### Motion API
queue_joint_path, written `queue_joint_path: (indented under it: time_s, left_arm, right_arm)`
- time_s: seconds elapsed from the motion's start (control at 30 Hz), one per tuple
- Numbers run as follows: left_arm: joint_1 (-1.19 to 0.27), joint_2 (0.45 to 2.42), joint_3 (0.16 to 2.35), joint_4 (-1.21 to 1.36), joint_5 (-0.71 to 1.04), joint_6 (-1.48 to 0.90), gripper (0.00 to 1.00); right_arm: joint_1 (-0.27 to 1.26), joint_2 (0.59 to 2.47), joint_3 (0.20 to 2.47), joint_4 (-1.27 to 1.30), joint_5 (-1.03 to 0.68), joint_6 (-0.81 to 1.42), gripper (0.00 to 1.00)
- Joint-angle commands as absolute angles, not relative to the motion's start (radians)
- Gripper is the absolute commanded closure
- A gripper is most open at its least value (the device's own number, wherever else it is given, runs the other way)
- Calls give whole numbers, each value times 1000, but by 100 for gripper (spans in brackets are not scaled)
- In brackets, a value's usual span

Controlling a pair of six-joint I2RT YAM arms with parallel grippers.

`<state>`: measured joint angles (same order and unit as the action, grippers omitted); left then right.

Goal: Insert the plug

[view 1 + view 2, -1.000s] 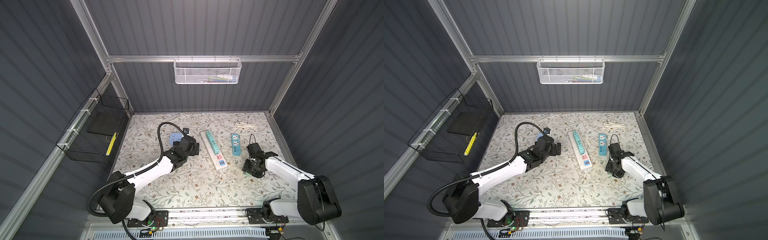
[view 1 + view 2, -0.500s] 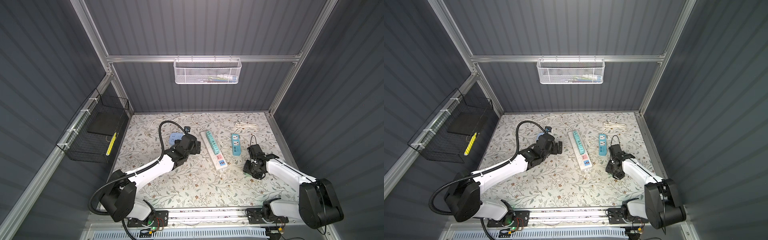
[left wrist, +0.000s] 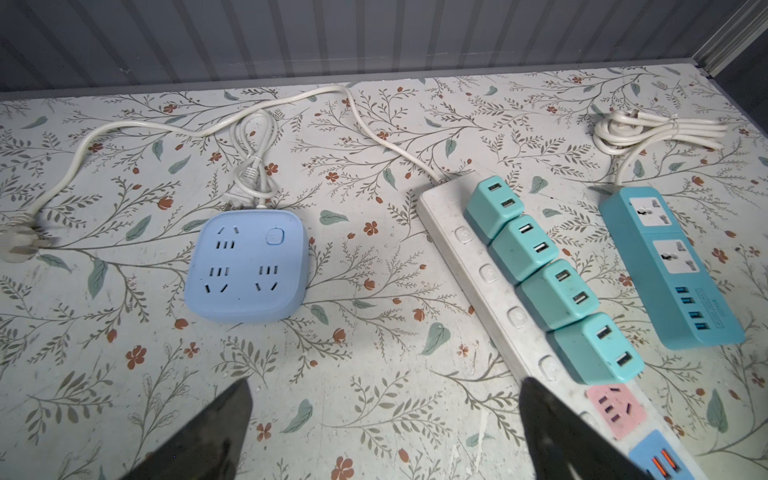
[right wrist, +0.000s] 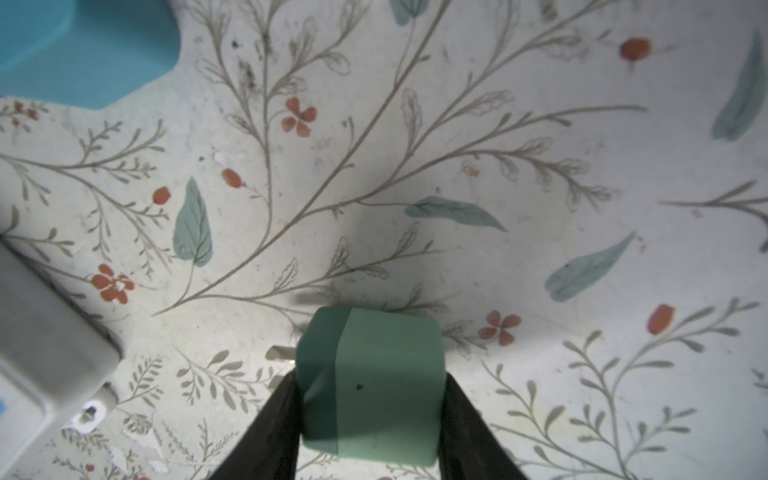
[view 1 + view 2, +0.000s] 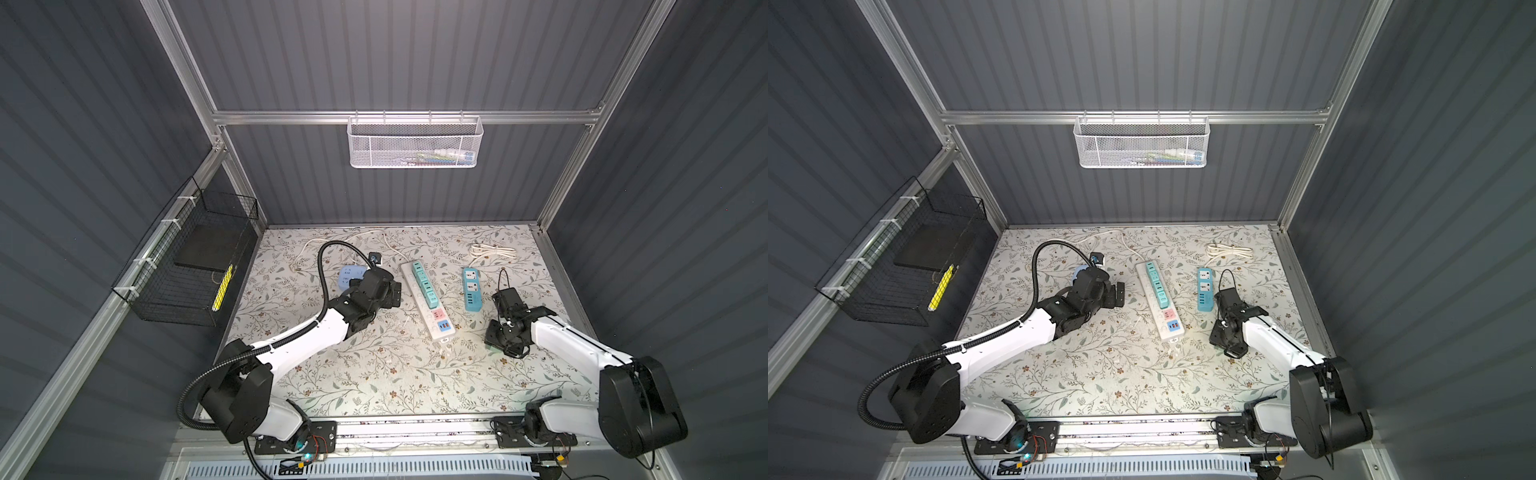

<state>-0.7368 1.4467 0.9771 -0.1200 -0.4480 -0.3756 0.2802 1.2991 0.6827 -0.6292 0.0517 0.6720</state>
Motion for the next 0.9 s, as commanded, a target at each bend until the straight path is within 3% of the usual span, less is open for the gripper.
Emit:
queue_joint_path:
  time_s: [0.0,0.17,0.43,0.63,0.87]
  left_arm:
    - [-724,1425,991,-147,-489,-360,0]
    - [-638,1404,992,-220,-486,-444,0]
    - [-348,1377,958,-342,-274,-617,0]
    - [-311,1367,963,-383,-232,-579,0]
    - [-310,1362,962,-398,-213,-536,0]
  right_arm:
    - [336,1312,752,-676,87,661,61]
    - [498,1377,898,-721,123,659,61]
    - [818,1654,1243,-686,65,484,62]
    - [887,1899,1431,-713,-6,367,62]
    - [887,2003,1489,-718,-69,284,60]
